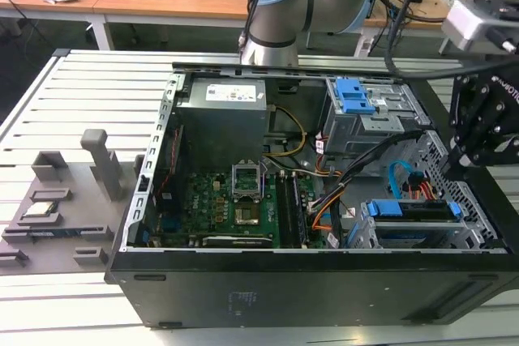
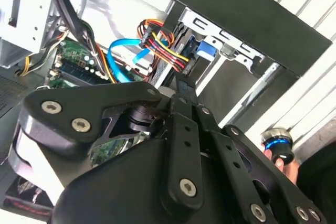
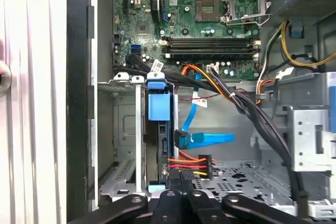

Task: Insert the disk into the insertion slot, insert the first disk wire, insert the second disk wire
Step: 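Insert the first disk wire, then insert the second disk wire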

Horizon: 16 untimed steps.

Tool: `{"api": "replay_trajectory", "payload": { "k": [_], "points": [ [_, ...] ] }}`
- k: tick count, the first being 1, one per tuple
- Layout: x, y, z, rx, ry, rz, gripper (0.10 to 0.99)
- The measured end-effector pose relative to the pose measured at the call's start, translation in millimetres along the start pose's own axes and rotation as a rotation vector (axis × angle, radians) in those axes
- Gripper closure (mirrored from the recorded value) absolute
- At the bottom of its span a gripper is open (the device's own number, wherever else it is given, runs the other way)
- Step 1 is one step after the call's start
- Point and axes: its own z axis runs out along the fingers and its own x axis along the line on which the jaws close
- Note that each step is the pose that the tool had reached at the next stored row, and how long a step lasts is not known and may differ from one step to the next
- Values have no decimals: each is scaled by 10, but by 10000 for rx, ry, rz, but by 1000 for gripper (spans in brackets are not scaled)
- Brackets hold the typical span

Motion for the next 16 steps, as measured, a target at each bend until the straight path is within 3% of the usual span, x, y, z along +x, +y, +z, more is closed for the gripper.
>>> {"api": "replay_trajectory", "payload": {
  "k": [3, 11, 14, 16],
  "points": [
    [1, 6, -126, 0, -2, 0, 980],
    [0, 6, -135, 0, -2, 0, 973],
    [1, 6, -137, 0, -2, 0, 784],
    [1, 19, -127, 0, 2, -1, 784]
  ]
}}
